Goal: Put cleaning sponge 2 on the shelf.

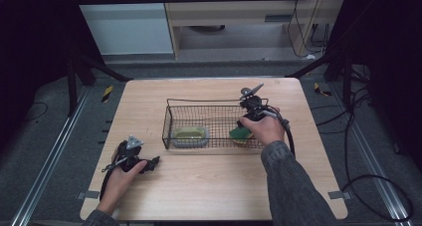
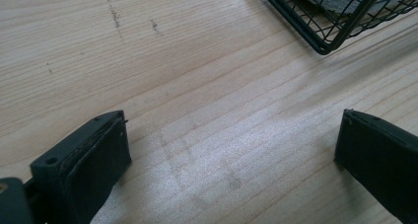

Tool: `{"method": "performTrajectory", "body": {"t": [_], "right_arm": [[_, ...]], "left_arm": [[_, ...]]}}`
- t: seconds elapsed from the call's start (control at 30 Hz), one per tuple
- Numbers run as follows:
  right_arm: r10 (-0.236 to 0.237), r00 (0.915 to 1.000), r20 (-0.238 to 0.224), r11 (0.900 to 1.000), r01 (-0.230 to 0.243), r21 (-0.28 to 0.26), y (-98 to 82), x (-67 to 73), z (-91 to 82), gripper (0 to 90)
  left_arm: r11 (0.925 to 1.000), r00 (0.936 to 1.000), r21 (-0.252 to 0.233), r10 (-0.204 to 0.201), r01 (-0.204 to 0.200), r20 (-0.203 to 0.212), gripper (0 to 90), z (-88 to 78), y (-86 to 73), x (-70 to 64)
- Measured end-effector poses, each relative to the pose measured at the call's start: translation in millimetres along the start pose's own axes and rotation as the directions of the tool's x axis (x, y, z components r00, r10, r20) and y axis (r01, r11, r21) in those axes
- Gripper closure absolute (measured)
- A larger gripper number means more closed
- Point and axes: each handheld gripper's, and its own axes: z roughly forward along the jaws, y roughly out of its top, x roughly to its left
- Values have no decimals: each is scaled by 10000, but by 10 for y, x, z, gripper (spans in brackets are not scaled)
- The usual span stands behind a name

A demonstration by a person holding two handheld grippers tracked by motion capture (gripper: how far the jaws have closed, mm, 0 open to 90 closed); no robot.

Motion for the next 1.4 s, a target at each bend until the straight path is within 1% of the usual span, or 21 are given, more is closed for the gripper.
{"method": "performTrajectory", "body": {"t": [0.2,0.27,0.53,0.57,0.63,0.67,0.73,0.8,0.83,0.87,0.9,0.93,0.97,1.07,1.13,1.4], "right_arm": [[38,10000,17,10000,-38,-12,-11,-10,-11,395],[-34,10000,30,10000,34,-36,-25,-21,-17,377],[27,10000,51,9999,-26,-162,-78,-74,-35,321],[35,9999,155,9997,-31,-227,-98,-96,-39,296],[32,9999,163,9997,-28,-231,-105,-106,-42,285],[76,9997,226,9994,-68,-339,-120,-128,-51,256],[133,9996,260,9991,-122,-411,-130,-141,-58,231],[134,9996,267,9989,-122,-446,-135,-146,-60,214],[60,9995,323,9988,-44,-484,-146,-160,-64,170],[60,9995,323,9988,-44,-484,-146,-160,-64,170],[57,9995,308,9978,-36,-668,-155,-168,-70,141],[57,9995,308,9978,-36,-668,-155,-168,-70,141],[45,9995,326,9966,-18,-822,-165,-178,-78,111],[90,9994,341,9955,-58,-947,-174,-199,-85,93],[226,9994,266,9942,-197,-1053,-188,-229,-98,77],[211,9996,196,9903,-182,-1379,-225,-304,-155,62]], "left_arm": [[10000,10000,0,13,-13,-2,0,0,1,1],[10000,10000,0,9,-9,2,0,1,1,1],[10000,10000,30,36,-36,7,0,-1,1,3],[10000,10000,25,30,-30,8,0,0,2,2],[10000,10000,24,25,-25,9,0,0,2,2],[10000,10000,25,23,-23,12,0,1,2,2],[10000,10000,27,23,-23,13,0,1,2,2],[10000,10000,28,28,-29,14,0,0,2,2],[10000,10000,29,25,-25,16,0,0,2,2],[10000,10000,30,31,-31,16,0,0,2,3],[10000,10000,29,29,-29,17,0,0,2,2],[10000,10000,29,29,-29,17,0,0,2,2],[10000,10000,27,27,-27,15,0,1,2,2],[10000,10000,27,25,-25,17,0,1,2,2],[10000,10000,27,28,-28,17,0,1,2,2],[10000,10000,27,27,-27,19,0,1,3,3]]}}
